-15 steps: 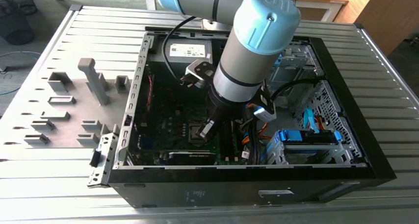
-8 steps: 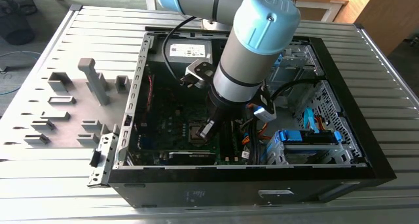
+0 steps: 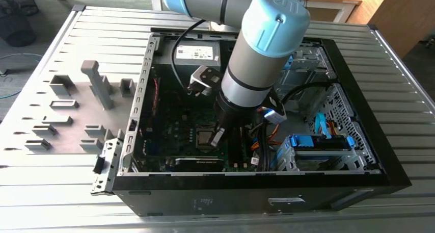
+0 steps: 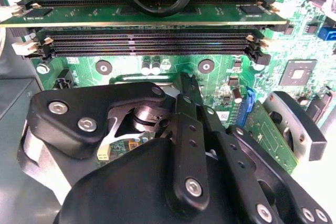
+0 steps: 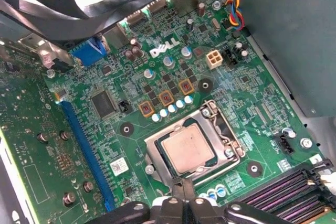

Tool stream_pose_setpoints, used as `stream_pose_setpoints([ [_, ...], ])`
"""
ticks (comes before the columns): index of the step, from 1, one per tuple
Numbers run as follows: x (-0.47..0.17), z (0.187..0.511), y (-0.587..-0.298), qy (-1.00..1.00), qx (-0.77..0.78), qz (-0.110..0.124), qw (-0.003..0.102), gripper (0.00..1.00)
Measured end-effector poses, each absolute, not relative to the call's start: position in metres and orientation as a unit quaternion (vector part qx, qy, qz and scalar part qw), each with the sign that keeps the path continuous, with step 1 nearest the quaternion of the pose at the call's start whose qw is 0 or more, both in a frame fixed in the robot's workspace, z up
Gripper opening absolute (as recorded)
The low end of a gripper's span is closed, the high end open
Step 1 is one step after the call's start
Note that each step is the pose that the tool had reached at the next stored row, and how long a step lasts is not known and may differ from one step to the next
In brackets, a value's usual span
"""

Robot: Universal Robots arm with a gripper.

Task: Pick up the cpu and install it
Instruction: 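Install the first cpu locking lever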

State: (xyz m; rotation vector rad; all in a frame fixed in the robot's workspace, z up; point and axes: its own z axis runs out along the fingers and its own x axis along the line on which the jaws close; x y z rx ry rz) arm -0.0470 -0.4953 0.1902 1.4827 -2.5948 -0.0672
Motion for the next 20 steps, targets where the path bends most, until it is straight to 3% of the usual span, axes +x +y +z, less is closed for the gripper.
stream_pose_setpoints([
  [20,-0.0493,0.1976,-0.4890,-0.865,0.496,-0.034,0.069,0.11],
])
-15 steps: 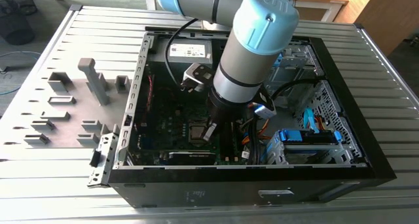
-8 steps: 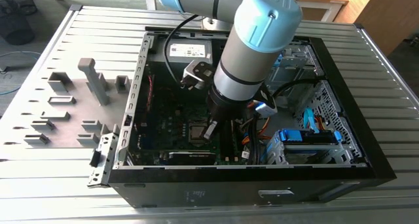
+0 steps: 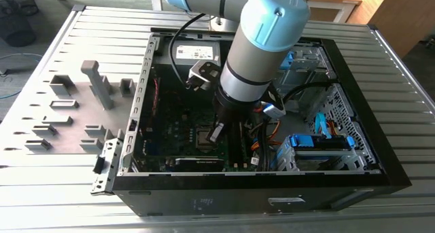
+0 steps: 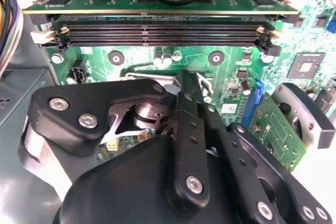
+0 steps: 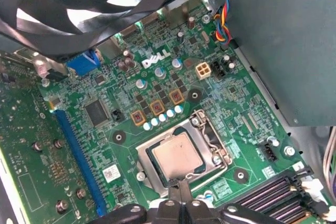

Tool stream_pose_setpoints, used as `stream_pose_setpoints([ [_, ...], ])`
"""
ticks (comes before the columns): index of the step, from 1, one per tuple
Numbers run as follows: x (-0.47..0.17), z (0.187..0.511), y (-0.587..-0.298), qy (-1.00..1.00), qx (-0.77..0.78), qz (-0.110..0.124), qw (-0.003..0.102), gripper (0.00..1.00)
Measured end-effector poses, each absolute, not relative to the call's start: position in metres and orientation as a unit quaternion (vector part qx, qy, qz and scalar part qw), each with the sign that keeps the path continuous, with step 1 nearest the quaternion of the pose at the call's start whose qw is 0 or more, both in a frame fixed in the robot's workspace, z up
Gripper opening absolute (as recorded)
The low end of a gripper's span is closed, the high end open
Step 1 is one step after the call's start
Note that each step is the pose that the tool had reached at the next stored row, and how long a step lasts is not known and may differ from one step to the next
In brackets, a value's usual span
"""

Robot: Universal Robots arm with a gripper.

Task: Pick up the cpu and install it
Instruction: 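Install the first cpu locking lever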

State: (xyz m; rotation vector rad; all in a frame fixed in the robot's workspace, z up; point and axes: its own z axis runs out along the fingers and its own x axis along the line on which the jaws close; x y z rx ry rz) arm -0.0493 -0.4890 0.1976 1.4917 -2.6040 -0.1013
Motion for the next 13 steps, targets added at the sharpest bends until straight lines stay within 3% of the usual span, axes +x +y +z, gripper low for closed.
stream_pose_setpoints([
  [13,-0.0500,0.1930,-0.4891,-0.865,0.496,-0.032,0.067,0.11],
])
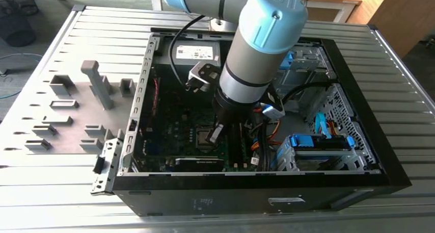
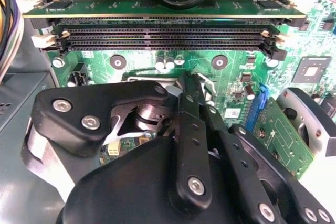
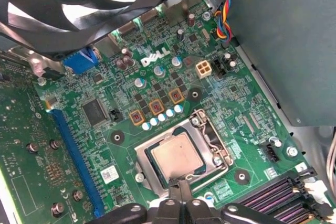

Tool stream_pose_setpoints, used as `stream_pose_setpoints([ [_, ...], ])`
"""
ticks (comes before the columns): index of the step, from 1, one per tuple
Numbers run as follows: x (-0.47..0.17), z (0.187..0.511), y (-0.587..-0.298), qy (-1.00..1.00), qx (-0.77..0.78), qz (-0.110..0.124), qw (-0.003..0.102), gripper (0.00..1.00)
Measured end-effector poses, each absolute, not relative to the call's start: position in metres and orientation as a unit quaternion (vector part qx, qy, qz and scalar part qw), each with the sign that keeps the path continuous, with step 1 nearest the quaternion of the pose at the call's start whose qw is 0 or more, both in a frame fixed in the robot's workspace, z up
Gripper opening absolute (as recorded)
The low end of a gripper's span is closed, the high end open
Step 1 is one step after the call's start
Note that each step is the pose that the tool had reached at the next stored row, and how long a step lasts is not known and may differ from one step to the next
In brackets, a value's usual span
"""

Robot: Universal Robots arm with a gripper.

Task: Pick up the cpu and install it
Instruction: 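Install the first cpu locking lever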

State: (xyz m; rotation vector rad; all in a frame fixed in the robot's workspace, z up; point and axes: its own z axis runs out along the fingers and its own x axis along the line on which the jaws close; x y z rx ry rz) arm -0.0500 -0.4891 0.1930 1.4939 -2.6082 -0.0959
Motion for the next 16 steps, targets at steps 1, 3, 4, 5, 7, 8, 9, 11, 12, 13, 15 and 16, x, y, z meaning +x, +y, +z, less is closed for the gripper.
stream_pose_setpoints([
  [1,-0.0500,0.1925,-0.4891,-0.865,0.496,-0.032,0.067,0.11],
  [3,-0.0500,0.1918,-0.4891,-0.865,0.496,-0.032,0.067,0.11],
  [4,-0.0500,0.1916,-0.4892,-0.865,0.496,-0.031,0.066,0.11],
  [5,-0.0500,0.1914,-0.4893,-0.865,0.496,-0.031,0.066,0.11],
  [7,-0.0500,0.1910,-0.4895,-0.865,0.496,-0.031,0.066,0.11],
  [8,-0.0500,0.1909,-0.4895,-0.865,0.496,-0.031,0.066,0.11],
  [9,-0.0500,0.1908,-0.4896,-0.865,0.496,-0.031,0.066,0.11],
  [11,-0.0500,0.1904,-0.4897,-0.865,0.496,-0.031,0.066,0.11],
  [12,-0.0500,0.1902,-0.4898,-0.865,0.496,-0.031,0.066,0.11],
  [13,-0.0500,0.1900,-0.4899,-0.865,0.496,-0.031,0.066,0.11],
  [15,-0.0499,0.1895,-0.4899,-0.865,0.496,-0.031,0.066,0.11],
  [16,-0.0498,0.1894,-0.4899,-0.865,0.496,-0.031,0.066,0.11],
])
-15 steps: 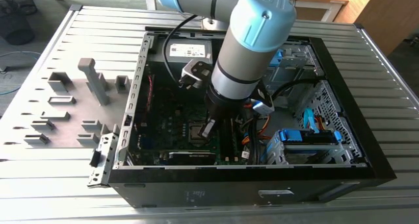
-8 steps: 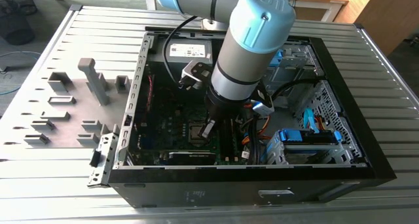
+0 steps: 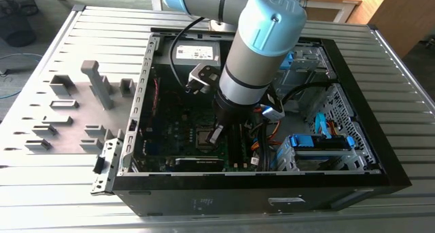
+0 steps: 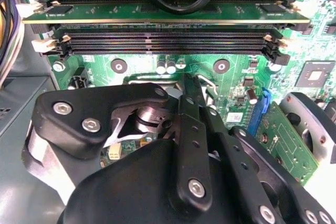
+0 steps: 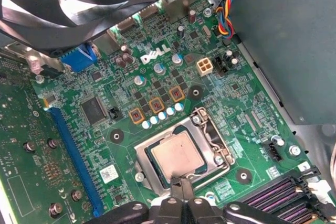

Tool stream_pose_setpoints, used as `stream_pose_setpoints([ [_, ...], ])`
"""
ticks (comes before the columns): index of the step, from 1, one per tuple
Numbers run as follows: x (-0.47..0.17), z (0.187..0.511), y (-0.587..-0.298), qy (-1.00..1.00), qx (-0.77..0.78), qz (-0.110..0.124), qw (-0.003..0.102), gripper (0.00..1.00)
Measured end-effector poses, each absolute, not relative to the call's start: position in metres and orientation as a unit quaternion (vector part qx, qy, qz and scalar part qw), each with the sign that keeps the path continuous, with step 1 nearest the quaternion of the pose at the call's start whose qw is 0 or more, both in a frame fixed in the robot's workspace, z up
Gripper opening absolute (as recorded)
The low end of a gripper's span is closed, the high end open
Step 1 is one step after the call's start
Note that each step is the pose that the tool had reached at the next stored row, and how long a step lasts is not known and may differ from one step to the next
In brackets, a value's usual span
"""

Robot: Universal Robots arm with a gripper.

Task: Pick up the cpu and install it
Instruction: 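Install the first cpu locking lever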

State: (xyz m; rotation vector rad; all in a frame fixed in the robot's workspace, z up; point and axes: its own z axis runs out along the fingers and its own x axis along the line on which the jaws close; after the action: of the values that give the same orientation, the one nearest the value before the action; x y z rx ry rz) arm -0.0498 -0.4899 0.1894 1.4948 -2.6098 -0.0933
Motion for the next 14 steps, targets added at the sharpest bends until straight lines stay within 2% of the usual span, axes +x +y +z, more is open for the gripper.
stream_pose_setpoints([
  [14,-0.0452,0.1891,-0.4902,-0.865,0.496,-0.031,0.066,0.11],
])
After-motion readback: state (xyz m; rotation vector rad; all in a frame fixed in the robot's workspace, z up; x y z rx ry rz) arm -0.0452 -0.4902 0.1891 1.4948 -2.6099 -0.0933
